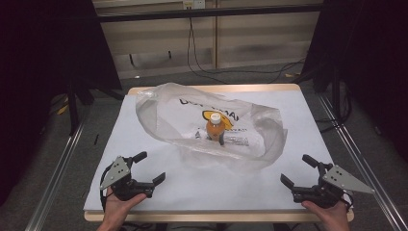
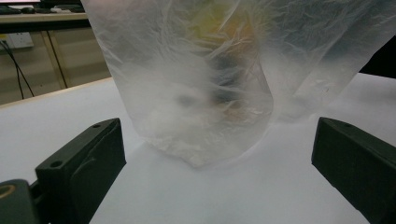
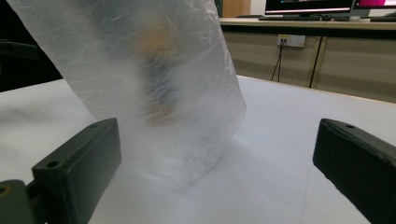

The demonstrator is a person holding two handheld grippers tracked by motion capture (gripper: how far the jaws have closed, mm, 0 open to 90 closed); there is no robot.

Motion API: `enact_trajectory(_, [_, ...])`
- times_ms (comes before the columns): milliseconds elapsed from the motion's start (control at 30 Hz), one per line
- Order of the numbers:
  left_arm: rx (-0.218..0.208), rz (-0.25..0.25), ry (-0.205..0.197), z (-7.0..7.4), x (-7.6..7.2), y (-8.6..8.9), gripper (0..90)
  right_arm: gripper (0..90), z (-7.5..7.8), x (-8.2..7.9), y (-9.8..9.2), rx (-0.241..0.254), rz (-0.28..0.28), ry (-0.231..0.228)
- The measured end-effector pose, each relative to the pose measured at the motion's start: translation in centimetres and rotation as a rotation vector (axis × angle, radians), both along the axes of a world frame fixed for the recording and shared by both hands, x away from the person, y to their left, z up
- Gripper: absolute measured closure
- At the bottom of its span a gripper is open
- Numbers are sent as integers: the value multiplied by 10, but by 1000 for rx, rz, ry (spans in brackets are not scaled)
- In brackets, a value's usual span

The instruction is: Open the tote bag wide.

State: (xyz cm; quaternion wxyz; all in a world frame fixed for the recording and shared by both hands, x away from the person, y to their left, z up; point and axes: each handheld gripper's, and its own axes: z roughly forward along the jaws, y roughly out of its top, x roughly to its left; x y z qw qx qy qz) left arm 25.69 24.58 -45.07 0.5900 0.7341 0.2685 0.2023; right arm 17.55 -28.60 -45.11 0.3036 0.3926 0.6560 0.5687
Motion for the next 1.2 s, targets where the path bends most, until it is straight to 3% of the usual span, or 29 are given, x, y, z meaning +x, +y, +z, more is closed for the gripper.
enact_trajectory(100, [28,-12,-3,1,2,2,27,31,-1,1,0,-5,-4,13])
enact_trajectory(200, [8,-11,9,0,2,1,42,87,-2,3,0,-4,6,26])
enact_trajectory(267, [27,-15,6,0,3,3,77,111,-2,3,0,-5,5,37])
enact_trajectory(300, [16,-13,15,0,2,3,77,182,-2,4,-1,-14,20,48])
enact_trajectory(333, [-12,-41,26,0,4,3,125,200,-2,6,-1,-3,33,58])
enact_trajectory(367, [20,-19,18,0,4,5,144,207,-2,6,-1,-5,31,64])
enact_trajectory(500, [16,-14,41,2,4,9,277,293,-2,9,-2,-2,43,68])
enact_trajectory(533, [-12,-10,66,2,4,12,322,388,-2,10,-3,2,68,72])
enact_trajectory(600, [-27,-5,69,2,4,14,376,441,-2,10,-3,7,77,78])
enact_trajectory(733, [-1,-13,63,3,3,16,489,531,-2,10,-3,9,105,80])
enact_trajectory(767, [-8,-48,69,3,3,16,489,556,-1,10,-3,8,110,80])
enact_trajectory(800, [3,-24,60,4,2,15,554,640,0,11,-4,17,135,82])
enact_trajectory(833, [25,-37,56,5,2,15,573,672,1,11,-4,20,135,79])
enact_trajectory(933, [11,-46,65,7,1,13,633,734,3,11,-4,20,155,77])
enact_trajectory(967, [0,-89,78,9,2,12,699,796,4,13,-3,20,181,87])
enact_trajectory(1000, [19,-105,78,10,3,12,717,817,5,13,-3,14,184,87])
enact_trajectory(1033, [11,-108,90,11,2,12,731,838,5,14,-2,18,196,89])
enact_trajectory(1067, [0,-78,84,12,1,9,755,858,6,14,-1,13,200,96])
enact_trajectory(1200, [11,-92,98,15,1,10,809,900,11,14,0,26,230,116])
